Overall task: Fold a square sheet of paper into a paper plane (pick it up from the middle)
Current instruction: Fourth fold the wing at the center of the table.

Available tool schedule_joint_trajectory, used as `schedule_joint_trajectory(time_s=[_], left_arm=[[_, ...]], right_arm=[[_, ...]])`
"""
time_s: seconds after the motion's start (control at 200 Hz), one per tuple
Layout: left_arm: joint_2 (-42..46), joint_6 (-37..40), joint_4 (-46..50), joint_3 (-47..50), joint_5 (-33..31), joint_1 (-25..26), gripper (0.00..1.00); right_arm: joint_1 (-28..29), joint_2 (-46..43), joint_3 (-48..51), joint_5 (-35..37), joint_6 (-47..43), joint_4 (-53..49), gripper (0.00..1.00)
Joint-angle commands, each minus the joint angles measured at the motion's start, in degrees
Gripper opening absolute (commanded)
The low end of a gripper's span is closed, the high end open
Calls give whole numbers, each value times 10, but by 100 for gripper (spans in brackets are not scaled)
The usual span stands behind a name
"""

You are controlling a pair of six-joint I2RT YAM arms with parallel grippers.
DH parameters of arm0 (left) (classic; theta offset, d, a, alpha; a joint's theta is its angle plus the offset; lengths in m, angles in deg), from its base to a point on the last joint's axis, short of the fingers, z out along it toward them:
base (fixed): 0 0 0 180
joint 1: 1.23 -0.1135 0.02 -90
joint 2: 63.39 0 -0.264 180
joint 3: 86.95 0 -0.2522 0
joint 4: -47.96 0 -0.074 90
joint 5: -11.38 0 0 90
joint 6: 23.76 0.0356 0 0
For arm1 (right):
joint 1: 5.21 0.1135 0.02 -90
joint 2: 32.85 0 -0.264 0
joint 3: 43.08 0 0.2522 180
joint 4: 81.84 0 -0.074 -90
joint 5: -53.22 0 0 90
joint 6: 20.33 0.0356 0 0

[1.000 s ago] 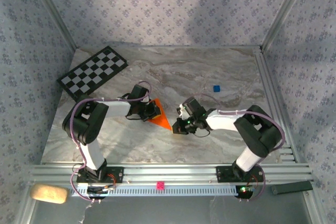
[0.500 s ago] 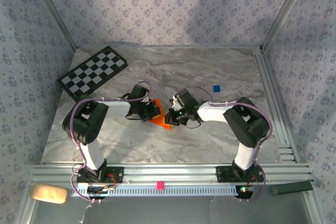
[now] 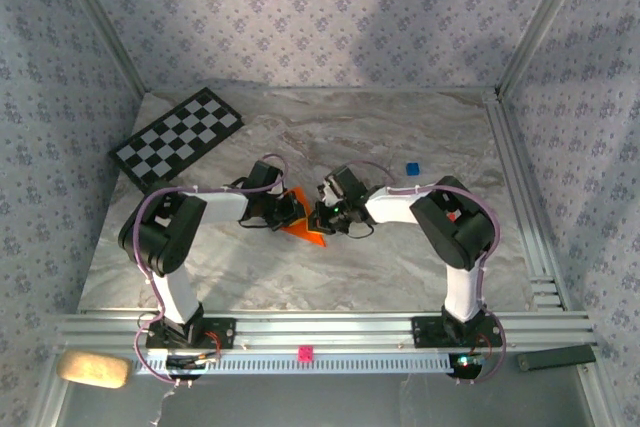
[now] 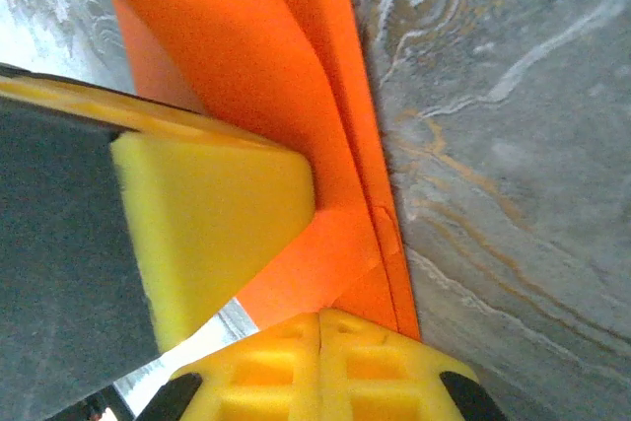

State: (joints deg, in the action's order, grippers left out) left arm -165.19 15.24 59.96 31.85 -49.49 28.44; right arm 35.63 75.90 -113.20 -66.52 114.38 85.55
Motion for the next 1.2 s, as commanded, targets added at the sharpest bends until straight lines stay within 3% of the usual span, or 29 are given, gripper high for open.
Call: schedule_joint_trajectory(time_s=[0.0,1.194], left_arm=[[-13,25,16,-7,-8,-3,10],[-93,132,98,-131,-12,-135,11]], right_arm=[[-1,17,32,30,11,-47,1],[-6,4,93,28,-2,-59,0]])
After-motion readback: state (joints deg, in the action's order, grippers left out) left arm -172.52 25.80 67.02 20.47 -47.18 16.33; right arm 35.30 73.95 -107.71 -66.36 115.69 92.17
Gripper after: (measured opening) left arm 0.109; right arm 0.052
